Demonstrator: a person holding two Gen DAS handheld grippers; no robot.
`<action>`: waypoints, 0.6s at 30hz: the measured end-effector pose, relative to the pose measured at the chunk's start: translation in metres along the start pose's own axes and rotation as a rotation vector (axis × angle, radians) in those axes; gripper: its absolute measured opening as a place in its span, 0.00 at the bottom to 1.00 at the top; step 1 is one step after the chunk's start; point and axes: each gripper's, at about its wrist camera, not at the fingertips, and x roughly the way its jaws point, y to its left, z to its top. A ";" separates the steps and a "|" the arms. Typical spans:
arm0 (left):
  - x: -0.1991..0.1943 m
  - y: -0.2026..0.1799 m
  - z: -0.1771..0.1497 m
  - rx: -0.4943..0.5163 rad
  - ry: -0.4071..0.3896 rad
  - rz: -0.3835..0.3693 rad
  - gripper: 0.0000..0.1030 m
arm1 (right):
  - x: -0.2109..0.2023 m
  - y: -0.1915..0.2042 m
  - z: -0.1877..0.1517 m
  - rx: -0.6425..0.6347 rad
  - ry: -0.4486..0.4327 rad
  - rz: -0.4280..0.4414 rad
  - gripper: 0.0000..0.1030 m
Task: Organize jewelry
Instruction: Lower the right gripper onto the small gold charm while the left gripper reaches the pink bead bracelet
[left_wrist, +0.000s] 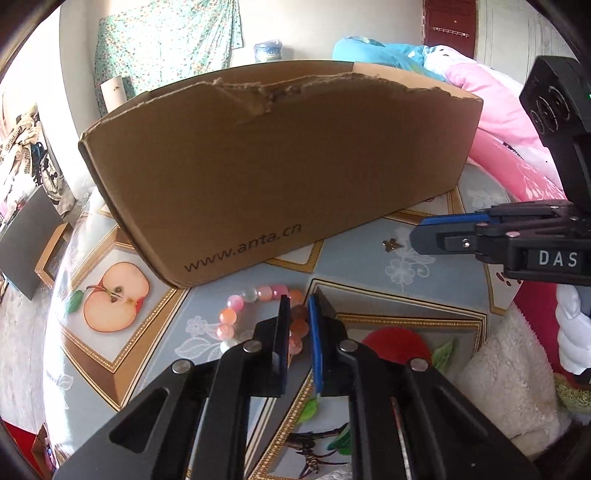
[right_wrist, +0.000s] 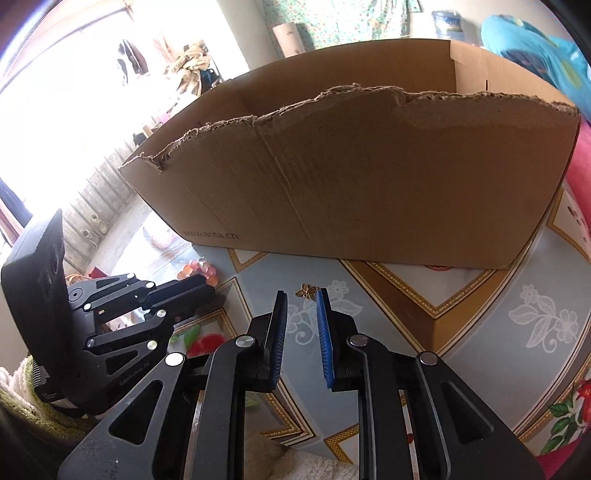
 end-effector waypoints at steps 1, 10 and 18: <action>0.000 0.000 0.000 0.001 -0.001 -0.004 0.09 | 0.003 0.002 0.001 -0.007 0.000 -0.011 0.17; -0.001 0.000 -0.004 0.006 -0.006 -0.015 0.09 | 0.021 0.028 0.001 -0.212 -0.002 -0.131 0.17; -0.002 0.003 -0.007 0.003 -0.015 -0.022 0.09 | 0.020 0.039 -0.001 -0.330 0.025 -0.167 0.11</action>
